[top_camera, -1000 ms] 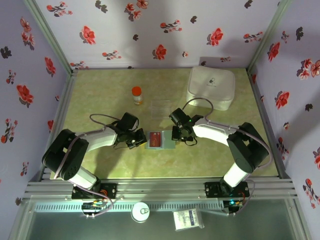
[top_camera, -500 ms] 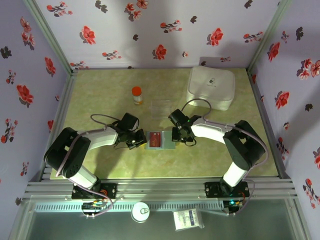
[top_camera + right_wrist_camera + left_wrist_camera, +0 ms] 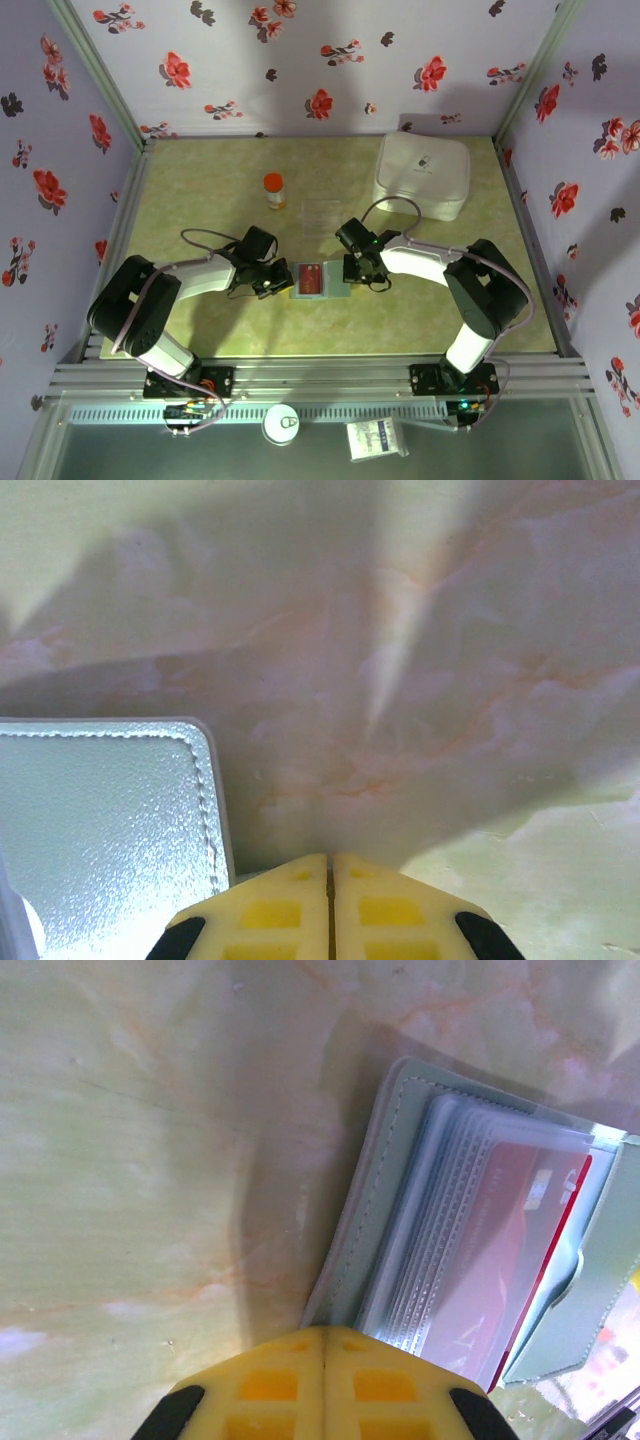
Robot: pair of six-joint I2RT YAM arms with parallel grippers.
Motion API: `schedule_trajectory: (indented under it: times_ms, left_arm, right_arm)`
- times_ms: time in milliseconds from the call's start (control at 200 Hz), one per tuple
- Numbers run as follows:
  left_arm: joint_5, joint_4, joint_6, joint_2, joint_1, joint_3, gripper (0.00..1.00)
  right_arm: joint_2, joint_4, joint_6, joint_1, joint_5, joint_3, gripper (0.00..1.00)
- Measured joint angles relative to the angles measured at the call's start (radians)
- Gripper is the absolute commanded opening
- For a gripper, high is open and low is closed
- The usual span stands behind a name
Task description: Take the credit cards out of the card holder
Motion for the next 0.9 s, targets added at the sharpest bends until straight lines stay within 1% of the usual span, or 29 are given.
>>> schedule_trajectory:
  times_ms: [110, 285, 400, 615, 710, 900]
  left_arm:
    - [0.000, 0.007, 0.000, -0.003, 0.000, -0.006, 0.02]
    - [0.000, 0.011, 0.000, -0.004, 0.002, -0.008, 0.02]
    - [0.000, 0.013, 0.000, -0.004, 0.002, -0.009, 0.02]
    - [0.000, 0.014, 0.000, -0.006, 0.002, -0.011, 0.02]
    - [0.000, 0.014, 0.000, -0.006, 0.002, -0.011, 0.03]
    - [0.000, 0.021, 0.000, -0.008, 0.002, -0.015, 0.03]
  right_arm:
    - [-0.009, -0.024, -0.002, 0.000, 0.014, 0.000, 0.17]
    - [-0.042, -0.078, -0.013, 0.001, 0.048, 0.005, 0.25]
    - [-0.045, -0.120, -0.019, 0.001, 0.082, 0.014, 0.29]
    - [-0.045, -0.157, -0.019, 0.001, 0.111, 0.014, 0.31]
    - [-0.040, -0.157, -0.019, 0.001, 0.111, 0.014, 0.34]
    - [0.001, -0.137, -0.018, 0.001, 0.113, 0.007, 0.35]
